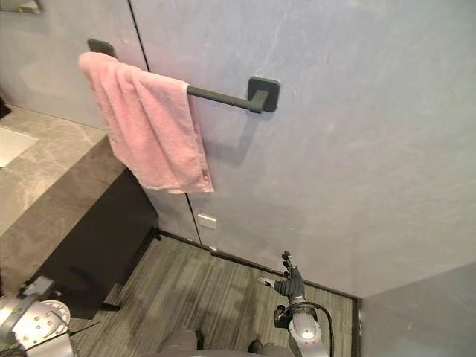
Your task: Organize washtable
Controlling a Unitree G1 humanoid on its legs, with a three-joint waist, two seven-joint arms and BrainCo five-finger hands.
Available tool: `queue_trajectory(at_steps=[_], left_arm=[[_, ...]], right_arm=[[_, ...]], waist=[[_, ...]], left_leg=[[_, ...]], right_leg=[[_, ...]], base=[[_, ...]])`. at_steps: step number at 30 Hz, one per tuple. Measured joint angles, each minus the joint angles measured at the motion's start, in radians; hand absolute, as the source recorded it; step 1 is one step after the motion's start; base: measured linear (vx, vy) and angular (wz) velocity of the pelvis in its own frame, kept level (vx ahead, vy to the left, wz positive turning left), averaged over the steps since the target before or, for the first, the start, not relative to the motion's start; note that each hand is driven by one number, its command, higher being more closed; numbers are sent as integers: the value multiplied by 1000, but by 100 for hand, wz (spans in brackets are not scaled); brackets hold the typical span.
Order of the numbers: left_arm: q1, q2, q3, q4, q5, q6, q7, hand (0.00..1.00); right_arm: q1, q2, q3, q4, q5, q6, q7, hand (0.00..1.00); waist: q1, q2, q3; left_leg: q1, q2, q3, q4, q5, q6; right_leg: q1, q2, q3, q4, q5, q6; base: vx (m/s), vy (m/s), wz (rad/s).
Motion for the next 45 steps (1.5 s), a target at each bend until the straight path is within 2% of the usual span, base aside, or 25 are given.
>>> queue_trajectory(at_steps=[2,5,9,11,14,16,18,20,22,23,24,25,26,28,31,33,34,35,36,38,39,41,43,44,45], left_arm=[[4,-3,37,-26,-7,7,14,0],[8,-4,57,-61,-44,8,10,0],[-4,7,25,-62,-137,4,-37,0],[-22,15,-56,-62,-183,-16,-78,0],[-39,22,-146,-62,-207,-31,-128,0],[-75,26,-232,-60,-246,-45,-175,0],[-98,28,-275,-58,-246,-55,-207,0],[-112,42,-287,-57,-246,-57,-212,0],[-112,70,-281,-53,-246,-57,-212,0],[-112,73,-278,-51,-246,-56,-212,0],[-112,77,-272,-51,-246,-56,-214,0],[-112,77,-262,-50,-246,-56,-222,0],[-111,74,-256,-50,-246,-56,-230,0],[-111,61,-250,-49,-257,-56,-234,0],[-110,35,-255,-47,-279,-57,-236,0],[-110,29,-277,-44,-284,-57,-244,0],[-110,26,-294,-42,-286,-57,-253,0],[-112,27,-300,-36,-286,-56,-253,0],[-112,27,-301,-35,-286,-56,-253,0],[-112,27,-301,-28,-278,-56,-250,0],[-113,27,-301,-26,-277,-56,-250,0],[-120,27,-300,3,-274,-52,-247,0],[-125,27,-300,8,-274,-38,-238,0],[-125,26,-300,8,-274,-37,-232,0],[-124,27,-300,10,-273,-36,-227,0]], right_arm=[[8,20,5,-40,0,-1,7,0],[8,21,43,-41,1,1,24,0],[-6,21,46,-36,1,6,42,0],[-17,10,33,-32,4,18,43,0],[-19,18,38,-34,5,23,45,0],[-25,23,36,-41,11,22,41,0],[-40,34,40,-71,12,25,38,0],[-70,48,43,-129,12,23,32,0],[-140,51,73,-151,10,19,16,0],[-154,53,81,-151,9,19,16,0],[-171,59,96,-154,8,19,17,0],[-171,62,112,-163,8,17,18,0],[-168,59,124,-173,8,17,19,0],[-166,56,139,-197,9,9,19,0],[-154,39,151,-244,2,-1,11,0],[-139,31,160,-282,0,-5,-1,0],[-132,24,166,-301,0,-5,-5,0],[-130,14,174,-311,0,-5,-5,0],[-129,12,174,-310,0,-5,-4,0],[-126,4,173,-310,0,-5,-7,0],[-127,1,173,-310,0,-5,-7,0],[-126,-17,172,-306,0,-5,-7,0],[-126,-28,164,-281,1,-5,-5,0],[-127,-28,159,-269,2,-5,-5,0],[-128,-29,152,-249,2,-4,-5,0]], waist=[[-3,-1,-6],[-7,-23,-20],[-11,-45,-32],[-15,-28,-34],[-30,-14,-37],[-42,-8,-45],[-39,-3,-48],[-39,-1,-48],[-38,1,-49],[-38,2,-49],[-41,3,-50],[-45,3,-50],[-50,7,-47],[-76,17,-45],[-87,34,-43],[-86,34,-42],[-85,39,-31],[-85,33,-16],[-84,29,-14],[-82,34,-18],[-85,35,-19],[-90,35,-20],[-90,45,-26],[-90,51,-30],[-89,73,-45]], left_leg=[[4,-13,3,-3,0,-2],[1,-18,14,2,0,-3],[-32,-17,-16,80,-8,-8],[-66,-10,-85,128,-12,-12],[-74,-33,-90,116,-44,-39],[-80,-80,-79,120,-50,-19],[-80,-98,-30,116,-56,-7],[-67,-104,38,98,-53,1],[-18,-108,140,30,-36,56],[-6,-108,158,18,-35,59],[8,-97,186,3,-34,60],[22,-86,203,-8,-32,66],[27,-75,206,-9,-32,67],[41,-64,204,-17,-30,67],[66,-63,169,-37,-18,48],[66,-60,150,-23,-13,39],[57,-53,142,21,-11,35],[11,-42,136,106,-5,9],[-11,-34,136,146,-9,8],[-31,36,128,159,-6,3],[-35,46,121,148,-6,2],[-40,73,57,68,4,-13],[-23,80,-56,-51,57,-53],[-15,80,-84,-81,87,-50],[1,78,-126,-116,140,-92]], right_leg=[[2,-16,3,18,-23,9],[-24,-28,16,61,-43,10],[-32,-34,24,83,-51,7],[-50,-38,26,91,-66,30],[-50,-66,26,91,-64,66],[-68,-110,40,90,-46,96],[-87,-132,83,89,-28,102],[-111,-152,111,85,-10,76],[-131,-197,38,93,9,33],[-133,-205,12,93,10,32],[-126,-192,-13,90,6,38],[-109,-148,-10,77,3,47],[-94,-103,21,54,3,55],[-71,-54,90,10,18,55],[-42,-47,82,15,4,47],[-26,-59,57,32,-17,43],[-17,-65,43,54,-32,39],[-2,-84,20,56,-43,26],[2,-95,14,56,-43,25],[7,-116,1,53,-44,29],[7,-120,-1,52,-47,30],[7,-142,-2,47,-46,42],[2,-156,-3,33,-25,78],[2,-157,-3,29,-21,85],[1,-157,4,22,-13,110]], base=[[-40,57,1],[-28,22,-8],[-30,7,-1],[-134,92,0],[-23,213,8],[15,280,4],[18,312,-49],[21,248,-84],[-13,196,-111],[-20,136,-106],[-21,65,-86],[-13,20,-75],[-2,-36,-37],[17,-89,-7],[36,-103,17],[71,-119,42],[34,-92,56],[-30,-79,46],[-41,-84,27],[-32,-30,18],[9,61,21],[75,126,13],[109,241,7],[112,327,1],[123,346,6]])
